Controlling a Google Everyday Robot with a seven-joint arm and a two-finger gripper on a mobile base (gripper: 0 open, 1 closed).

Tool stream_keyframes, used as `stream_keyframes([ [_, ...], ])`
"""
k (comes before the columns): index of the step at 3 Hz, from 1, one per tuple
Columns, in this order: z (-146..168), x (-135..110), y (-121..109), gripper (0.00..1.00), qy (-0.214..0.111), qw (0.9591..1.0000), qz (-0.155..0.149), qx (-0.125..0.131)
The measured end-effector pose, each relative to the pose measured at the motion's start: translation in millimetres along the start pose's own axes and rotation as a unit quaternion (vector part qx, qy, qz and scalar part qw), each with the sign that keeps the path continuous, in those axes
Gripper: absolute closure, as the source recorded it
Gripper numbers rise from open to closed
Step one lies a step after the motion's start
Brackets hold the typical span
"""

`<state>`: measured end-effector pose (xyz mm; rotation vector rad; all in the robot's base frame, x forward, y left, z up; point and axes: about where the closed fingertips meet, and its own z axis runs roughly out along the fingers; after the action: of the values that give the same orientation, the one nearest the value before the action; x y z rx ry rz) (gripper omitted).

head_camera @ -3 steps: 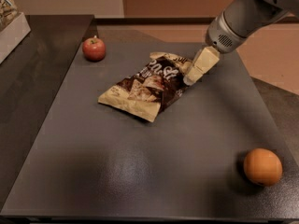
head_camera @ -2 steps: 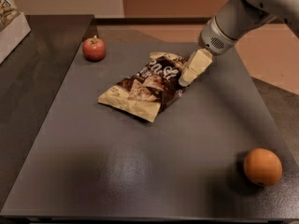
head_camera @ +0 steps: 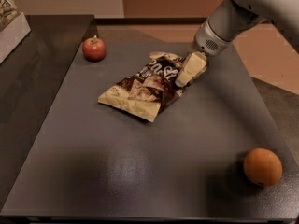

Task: Move brown chip bag near orange

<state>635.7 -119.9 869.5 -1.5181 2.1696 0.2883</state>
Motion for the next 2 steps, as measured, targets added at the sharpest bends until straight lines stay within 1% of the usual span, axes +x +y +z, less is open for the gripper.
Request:
stream_keyframes([
  [2, -12.8, 9.0, 5.6, 0.63, 0.026, 0.9996, -0.004, 0.012],
])
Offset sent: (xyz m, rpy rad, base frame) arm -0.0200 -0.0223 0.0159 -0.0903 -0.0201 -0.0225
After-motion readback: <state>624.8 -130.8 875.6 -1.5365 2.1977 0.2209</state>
